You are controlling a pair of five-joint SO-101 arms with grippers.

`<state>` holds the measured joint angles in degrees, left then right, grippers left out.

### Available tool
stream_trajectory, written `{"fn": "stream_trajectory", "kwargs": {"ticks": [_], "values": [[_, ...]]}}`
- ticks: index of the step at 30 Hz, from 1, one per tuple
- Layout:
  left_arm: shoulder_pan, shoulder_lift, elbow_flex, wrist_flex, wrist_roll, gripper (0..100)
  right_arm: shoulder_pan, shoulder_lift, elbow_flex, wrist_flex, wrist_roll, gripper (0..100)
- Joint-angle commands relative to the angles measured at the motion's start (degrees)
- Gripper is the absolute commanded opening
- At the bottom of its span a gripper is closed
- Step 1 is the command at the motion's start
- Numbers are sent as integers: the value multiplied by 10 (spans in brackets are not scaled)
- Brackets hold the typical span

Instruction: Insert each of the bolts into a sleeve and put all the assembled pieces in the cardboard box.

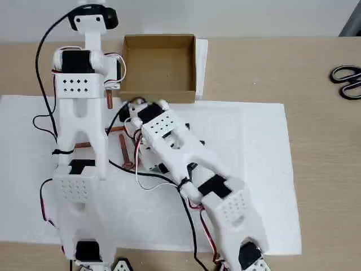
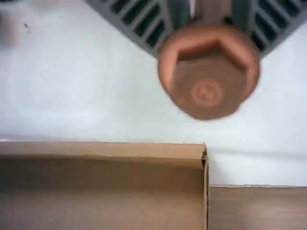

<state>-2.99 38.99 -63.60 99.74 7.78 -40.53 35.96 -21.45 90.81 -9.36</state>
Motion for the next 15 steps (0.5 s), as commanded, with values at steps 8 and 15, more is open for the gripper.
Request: {"fn": "stream_trajectory", "kwargs": {"ticks": [8,15], "values": [[1,-31,-19,8,-1,5,-1,9,-3,-11,7,48],[1,-33,-19,8,-1,5,21,7,-4,-4,22,9]]}}
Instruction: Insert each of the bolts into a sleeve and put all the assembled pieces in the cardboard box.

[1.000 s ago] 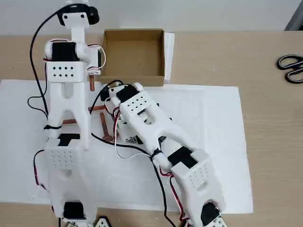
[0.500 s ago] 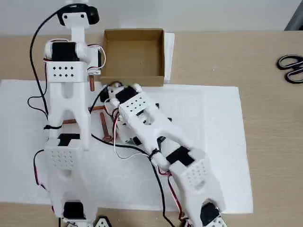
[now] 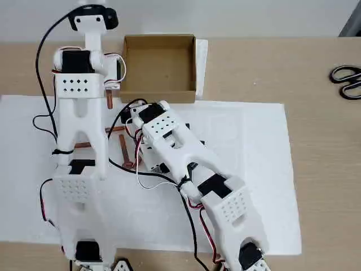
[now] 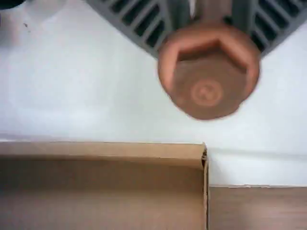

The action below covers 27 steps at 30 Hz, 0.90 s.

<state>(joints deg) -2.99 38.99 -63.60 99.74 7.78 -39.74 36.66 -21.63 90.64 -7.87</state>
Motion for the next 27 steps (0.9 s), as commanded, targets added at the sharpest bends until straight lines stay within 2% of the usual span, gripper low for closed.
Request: {"fn": "stream_trajectory", "kwargs": {"ticks": [1,8,12,17,21,27], "values": [[1,-33,-19,8,-1,5,26,0,-4,3,6,9],[1,-34,-20,8,-9,5,128,-65,-13,41,7,4],[3,-34,-22,8,-9,5,160,-131,-13,41,9,4],[2,-43,-21,8,-9,5,168,-184,-10,59,45,3],[2,-113,1,9,-10,5,169,-199,-10,73,48,3],[0,-238,135,9,-18,5,169,-259,-10,76,49,3]]}}
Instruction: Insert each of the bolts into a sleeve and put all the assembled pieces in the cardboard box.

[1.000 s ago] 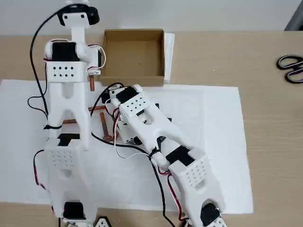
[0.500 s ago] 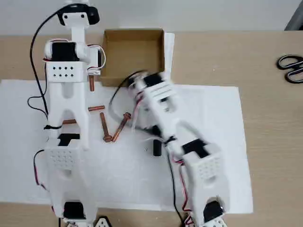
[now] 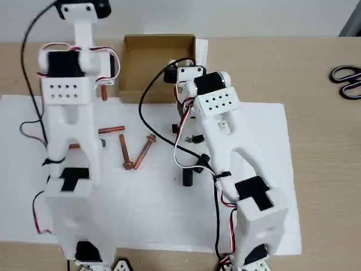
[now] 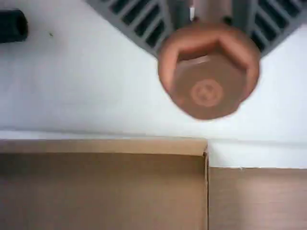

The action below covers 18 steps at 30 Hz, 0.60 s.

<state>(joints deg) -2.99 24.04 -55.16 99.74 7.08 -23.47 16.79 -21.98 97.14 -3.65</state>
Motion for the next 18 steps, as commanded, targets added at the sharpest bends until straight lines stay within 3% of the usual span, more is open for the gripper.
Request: {"fn": "stream_trajectory", "kwargs": {"ticks": [1,12,18], "values": [[0,-112,77,8,-17,5,7,-75,-6,12,7,3],[-25,-232,276,7,-42,5,33,-183,123,10,8,3],[12,-299,354,7,-69,5,45,-239,174,12,8,4]]}}
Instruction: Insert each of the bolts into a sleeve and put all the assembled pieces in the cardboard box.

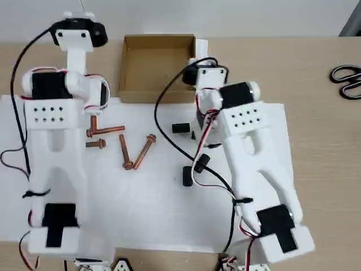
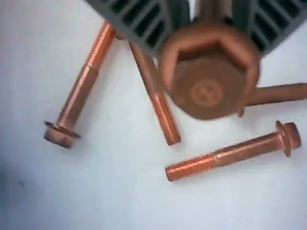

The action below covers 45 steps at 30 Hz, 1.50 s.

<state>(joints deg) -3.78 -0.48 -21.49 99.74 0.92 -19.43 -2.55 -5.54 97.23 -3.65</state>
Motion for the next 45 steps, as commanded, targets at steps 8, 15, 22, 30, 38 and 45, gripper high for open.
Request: {"fn": "stream_trajectory", "kwargs": {"ticks": [8,15,22,30,38,45], "values": [[105,-85,94,7,74,5,2,-119,55,-1,3,4],[144,-76,95,-51,162,5,-20,-204,146,-88,-51,3],[161,-78,95,-86,223,5,-77,-342,324,-237,-50,3],[158,-78,95,-127,237,5,-102,-500,505,-385,-47,3],[158,-78,95,-165,278,5,-102,-501,528,-425,-50,3],[161,-78,94,-173,331,5,-124,-470,528,-464,-50,3]]}}
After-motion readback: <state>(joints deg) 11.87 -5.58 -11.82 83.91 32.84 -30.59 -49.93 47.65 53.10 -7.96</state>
